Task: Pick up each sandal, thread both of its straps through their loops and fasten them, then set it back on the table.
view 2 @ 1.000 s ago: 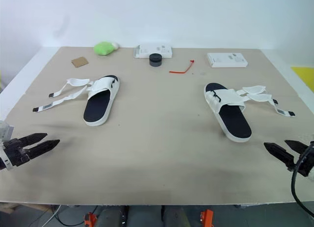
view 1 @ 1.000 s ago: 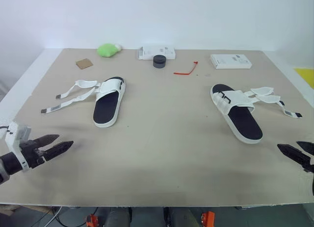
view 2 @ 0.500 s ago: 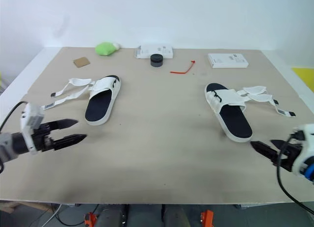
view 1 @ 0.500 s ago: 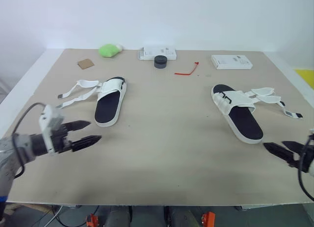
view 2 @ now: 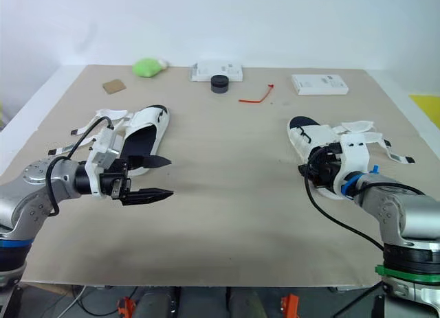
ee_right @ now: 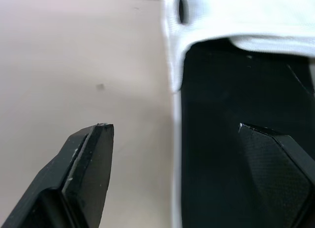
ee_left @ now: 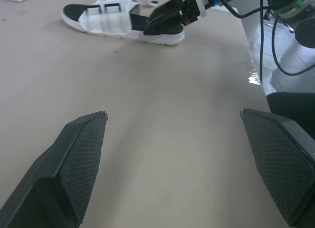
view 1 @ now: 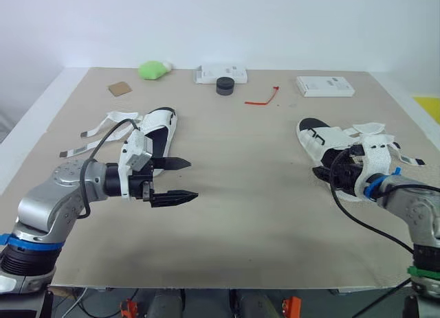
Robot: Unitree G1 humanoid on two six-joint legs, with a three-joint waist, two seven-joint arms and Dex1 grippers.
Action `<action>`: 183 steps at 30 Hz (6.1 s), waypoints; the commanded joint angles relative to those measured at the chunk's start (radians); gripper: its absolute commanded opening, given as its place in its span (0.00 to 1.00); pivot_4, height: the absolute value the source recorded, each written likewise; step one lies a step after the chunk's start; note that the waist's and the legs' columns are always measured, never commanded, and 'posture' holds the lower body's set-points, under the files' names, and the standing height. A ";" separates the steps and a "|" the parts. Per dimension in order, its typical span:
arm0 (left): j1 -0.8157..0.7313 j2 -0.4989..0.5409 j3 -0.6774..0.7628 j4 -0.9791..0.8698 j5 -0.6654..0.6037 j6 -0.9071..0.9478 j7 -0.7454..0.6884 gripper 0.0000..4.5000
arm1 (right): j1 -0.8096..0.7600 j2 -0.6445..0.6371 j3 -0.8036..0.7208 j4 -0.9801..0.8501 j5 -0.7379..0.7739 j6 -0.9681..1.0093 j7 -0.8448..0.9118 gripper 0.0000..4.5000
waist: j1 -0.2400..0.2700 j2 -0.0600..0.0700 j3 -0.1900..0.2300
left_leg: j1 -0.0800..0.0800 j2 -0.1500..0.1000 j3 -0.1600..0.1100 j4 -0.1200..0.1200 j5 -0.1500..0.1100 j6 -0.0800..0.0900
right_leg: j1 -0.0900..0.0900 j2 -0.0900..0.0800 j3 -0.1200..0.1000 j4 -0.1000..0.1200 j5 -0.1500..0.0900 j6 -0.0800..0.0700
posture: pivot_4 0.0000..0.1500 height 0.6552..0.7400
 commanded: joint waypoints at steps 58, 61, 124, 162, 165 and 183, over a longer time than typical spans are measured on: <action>-0.037 -0.227 -0.004 0.085 0.035 -0.072 0.111 1.00 | -0.192 0.321 0.116 0.585 -0.345 -0.859 -0.068 0.12 | -0.023 0.000 0.000 | 0.003 0.001 0.003 0.002 0.005 0.008 | 0.000 0.006 0.010 0.001 0.007 -0.003 | 1.00 1.00; -0.036 -0.226 0.006 0.083 0.026 -0.067 0.112 1.00 | -0.196 0.327 0.113 0.589 -0.338 -0.862 -0.057 0.04 | -0.024 0.000 0.000 | 0.003 0.001 0.003 0.002 0.005 0.008 | 0.000 0.006 0.010 0.001 0.007 -0.003 | 1.00 1.00; 0.180 0.102 0.207 -0.179 -0.242 0.148 0.164 1.00 | -0.083 0.014 0.586 0.188 -0.216 -0.764 1.084 0.80 | -0.022 -0.005 -0.002 | 0.010 0.016 0.013 0.002 -0.002 -0.002 | -0.001 0.017 0.016 0.000 0.004 -0.011 | 1.00 1.00; 0.004 -0.035 -0.150 0.032 0.160 -0.112 -0.033 1.00 | 0.022 -0.176 0.429 -0.070 -0.051 -0.531 1.042 0.99 | -0.002 -0.005 -0.002 | 0.006 0.016 0.022 0.005 -0.010 -0.002 | -0.003 0.019 0.028 0.000 -0.002 -0.006 | 1.00 1.00; -0.011 -0.052 -0.149 0.054 0.160 -0.114 -0.041 1.00 | 0.004 -0.190 0.418 -0.041 -0.061 -0.540 1.051 0.99 | -0.002 -0.005 -0.001 | 0.006 0.016 0.023 0.005 -0.010 -0.002 | -0.003 0.019 0.028 0.000 -0.002 -0.006 | 1.00 1.00; -0.092 -0.178 -0.208 0.096 0.204 -0.082 0.013 1.00 | 0.038 -0.313 0.222 -0.025 -0.019 -0.522 1.012 0.99 | -0.003 -0.005 -0.002 | 0.007 0.016 0.024 0.006 -0.010 0.000 | -0.003 0.019 0.030 0.000 0.001 -0.001 | 1.00 1.00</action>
